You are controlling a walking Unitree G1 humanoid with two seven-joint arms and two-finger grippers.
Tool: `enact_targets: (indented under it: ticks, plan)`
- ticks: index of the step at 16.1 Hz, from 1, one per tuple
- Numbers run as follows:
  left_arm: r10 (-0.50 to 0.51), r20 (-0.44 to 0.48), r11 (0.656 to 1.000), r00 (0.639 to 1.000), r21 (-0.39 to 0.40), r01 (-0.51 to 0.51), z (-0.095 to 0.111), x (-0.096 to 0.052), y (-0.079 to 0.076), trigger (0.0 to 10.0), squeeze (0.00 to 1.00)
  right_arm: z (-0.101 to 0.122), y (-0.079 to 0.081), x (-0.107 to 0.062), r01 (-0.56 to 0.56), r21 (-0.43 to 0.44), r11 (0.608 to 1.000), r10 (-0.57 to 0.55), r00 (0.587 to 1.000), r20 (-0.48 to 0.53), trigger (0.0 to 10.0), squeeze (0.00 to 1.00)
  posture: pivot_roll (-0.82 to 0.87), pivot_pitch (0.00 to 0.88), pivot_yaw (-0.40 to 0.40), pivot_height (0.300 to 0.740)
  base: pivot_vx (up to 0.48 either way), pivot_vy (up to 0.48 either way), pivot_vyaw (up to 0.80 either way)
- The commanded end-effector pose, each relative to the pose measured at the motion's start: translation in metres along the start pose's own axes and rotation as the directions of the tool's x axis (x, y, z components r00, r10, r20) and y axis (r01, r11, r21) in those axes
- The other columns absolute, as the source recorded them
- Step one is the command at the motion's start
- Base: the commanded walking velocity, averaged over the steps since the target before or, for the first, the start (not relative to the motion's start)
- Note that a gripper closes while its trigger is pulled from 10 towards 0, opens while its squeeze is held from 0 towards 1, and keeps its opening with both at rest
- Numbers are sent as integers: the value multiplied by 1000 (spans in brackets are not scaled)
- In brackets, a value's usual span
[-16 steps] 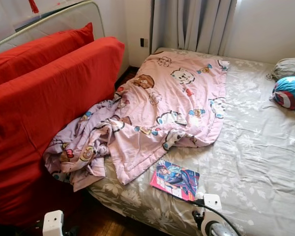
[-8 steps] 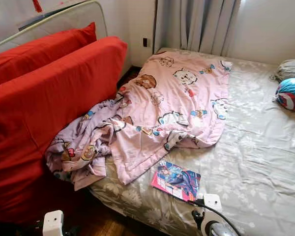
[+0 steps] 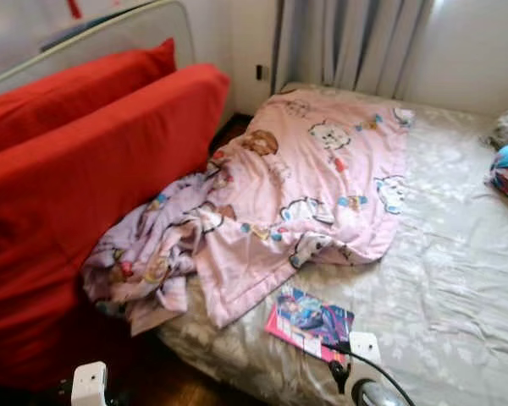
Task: Clean up the room
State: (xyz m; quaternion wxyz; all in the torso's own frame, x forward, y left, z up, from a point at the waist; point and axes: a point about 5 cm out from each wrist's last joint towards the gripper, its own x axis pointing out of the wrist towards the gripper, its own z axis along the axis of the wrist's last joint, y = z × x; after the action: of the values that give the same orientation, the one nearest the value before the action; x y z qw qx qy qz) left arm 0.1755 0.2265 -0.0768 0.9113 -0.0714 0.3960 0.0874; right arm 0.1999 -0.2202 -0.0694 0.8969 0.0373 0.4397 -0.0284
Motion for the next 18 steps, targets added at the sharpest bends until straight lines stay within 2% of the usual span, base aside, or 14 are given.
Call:
enact_targets:
  ticks: [1, 8, 11, 13, 15, 16, 17, 18]
  plan:
    - [13, -23, 1000, 1000, -15, -13, -7, -3, 4, 10000, 0, 2, 1, 0, -1, 8, 1000, 1, 1000, 10, 10000, 0, 18, 51, -11, 740, 0, 0, 0]
    - [-28, 27, 1000, 999, 3, 28, 3, 0, -1, 10000, 0, 3, 0, 0, 5, 5, 1000, -5, 1000, 23, 10000, 0, 17, 50, -10, 740, 0, 0, 0]
    - [-44, 123, 999, 991, 12, 43, 25, 3, -2, 10000, 0, 5, 1, 0, 6, 0, 1000, -6, 998, 67, 10000, 0, 14, 37, -11, 740, 0, 0, 0]
    - [-41, 221, 999, 974, 15, 39, 42, 4, -2, 10000, 0, 8, 1, -1, 5, -20, 1000, -3, 992, 123, 10000, 0, 11, 28, -12, 740, 0, 0, 0]
    - [-36, 375, 999, 926, 17, 32, 70, 2, -2, 10000, 0, 13, 2, -3, -17, -59, 998, 28, 980, 195, 10000, 0, 2, 16, -13, 740, 0, 0, 0]
    - [-42, 457, 999, 888, 21, 37, 87, -1, -2, 10000, 0, 15, 3, -4, -36, -74, 997, 52, 974, 222, 10000, 0, 4, 12, -16, 740, 0, 0, 0]
    - [-60, 545, 998, 836, 36, 48, 107, -5, -6, 10000, 0, 23, 28, -2, -61, -71, 996, 80, 951, 299, 10000, 0, 9, 5, -18, 740, 0, 0, 0]
    - [-80, 583, 997, 808, 55, 59, 115, -8, -10, 10000, 0, 35, 46, -2, -60, -96, 994, 91, 928, 362, 10000, 0, 8, 0, -20, 740, 0, 0, 0]
